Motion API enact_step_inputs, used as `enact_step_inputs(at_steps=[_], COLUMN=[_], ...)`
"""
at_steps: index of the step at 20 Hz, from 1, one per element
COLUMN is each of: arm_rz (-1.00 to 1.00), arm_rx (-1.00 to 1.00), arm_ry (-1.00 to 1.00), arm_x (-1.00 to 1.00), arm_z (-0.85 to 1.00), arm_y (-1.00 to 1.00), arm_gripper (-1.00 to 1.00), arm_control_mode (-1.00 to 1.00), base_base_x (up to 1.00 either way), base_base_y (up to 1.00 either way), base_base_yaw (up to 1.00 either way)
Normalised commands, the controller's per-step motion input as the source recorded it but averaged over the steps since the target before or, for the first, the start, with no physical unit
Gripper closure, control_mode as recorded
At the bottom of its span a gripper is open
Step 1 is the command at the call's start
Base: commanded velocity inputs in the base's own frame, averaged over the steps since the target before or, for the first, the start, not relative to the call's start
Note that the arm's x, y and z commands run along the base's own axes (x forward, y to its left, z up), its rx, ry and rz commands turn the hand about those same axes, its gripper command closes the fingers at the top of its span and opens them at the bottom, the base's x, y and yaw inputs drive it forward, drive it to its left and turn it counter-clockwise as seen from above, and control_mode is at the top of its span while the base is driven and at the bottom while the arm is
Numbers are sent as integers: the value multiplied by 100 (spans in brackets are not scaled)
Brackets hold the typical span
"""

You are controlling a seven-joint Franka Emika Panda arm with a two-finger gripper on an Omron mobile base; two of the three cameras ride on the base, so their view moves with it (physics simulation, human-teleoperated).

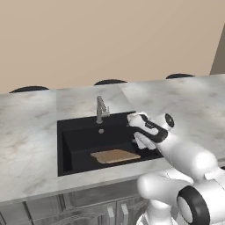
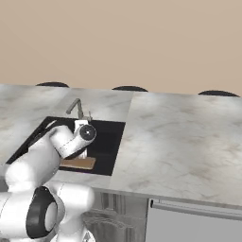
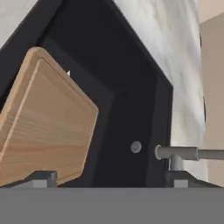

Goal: Move the cutting board and knife to the sink. Then move spray from the cabinet to the counter.

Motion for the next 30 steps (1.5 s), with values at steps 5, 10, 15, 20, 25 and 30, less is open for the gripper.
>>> enact_step_inputs(at_steps=[5, 10, 15, 20, 25, 30], arm_rz=[-11, -10, 3, 18, 2, 5], arm_rx=[-13, -17, -16, -12, -7, 0], arm_ry=[0, 0, -6, -17, -8, -3], arm_x=[-52, -78, -100, -99, -31, -14], arm_z=[100, 100, 76, 98, 70, 6], arm_y=[-28, -37, -22, 0, 20, 0], arm_gripper=[-100, -100, -100, -100, -100, -100], arm_control_mode=[-100, -100, -100, -100, -100, -100], base_base_x=[0, 0, 0, 0, 0, 0], base_base_y=[0, 0, 0, 0, 0, 0], base_base_yaw=[0, 0, 0, 0, 0, 0])
